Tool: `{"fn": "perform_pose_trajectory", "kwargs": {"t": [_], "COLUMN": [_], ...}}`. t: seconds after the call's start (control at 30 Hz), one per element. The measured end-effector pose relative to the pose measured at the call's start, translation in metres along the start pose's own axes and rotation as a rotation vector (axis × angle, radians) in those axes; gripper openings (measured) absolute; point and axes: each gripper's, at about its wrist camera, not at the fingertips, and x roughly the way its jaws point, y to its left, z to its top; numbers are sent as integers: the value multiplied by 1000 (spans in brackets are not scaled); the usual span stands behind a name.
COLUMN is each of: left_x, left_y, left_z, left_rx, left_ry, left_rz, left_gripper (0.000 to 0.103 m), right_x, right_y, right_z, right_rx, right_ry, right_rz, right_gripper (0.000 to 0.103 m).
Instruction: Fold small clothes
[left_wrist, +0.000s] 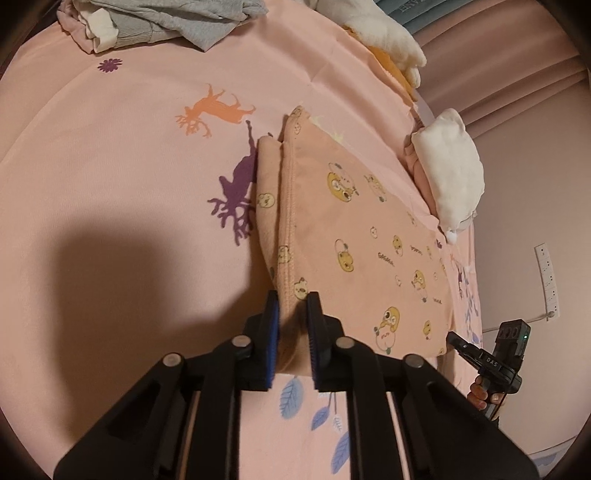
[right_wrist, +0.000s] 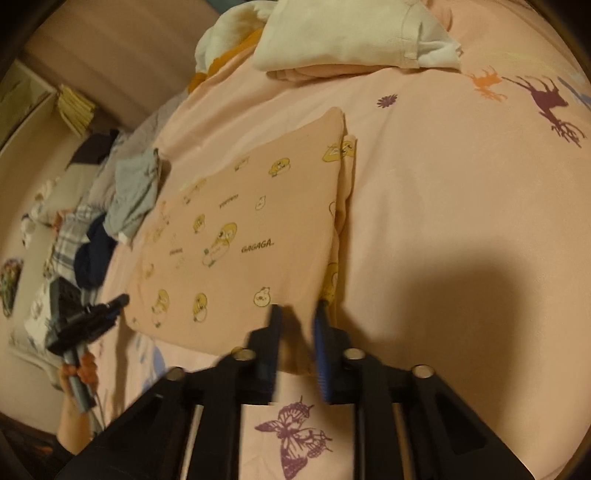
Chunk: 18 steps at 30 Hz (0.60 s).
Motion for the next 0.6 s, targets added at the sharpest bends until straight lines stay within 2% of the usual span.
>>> {"fn": "perform_pose_trajectory", "kwargs": {"t": [0.3, 0.5, 0.53, 0.6], "left_x": [-11, -13, -13, -16], "left_y": [9, 25, 26, 30], "left_z": [-8, -21, -23, -27], "left_rx": [-12, -39, -38, -40], "left_ry": [25, 56, 58, 65], "left_rz": [-9, 32, 36, 35], "left_gripper": [5, 3, 0, 0], "right_x": [-23, -10, -9, -6], "right_y": [-1, -7, -6, -7], "right_z": [-7, -14, -15, -16], "right_rx": [0, 17, 11, 3], "right_ry": [-44, 7, 14, 40], "right_rz": [39, 6, -11, -63], "right_gripper": [4, 4, 4, 4]}}
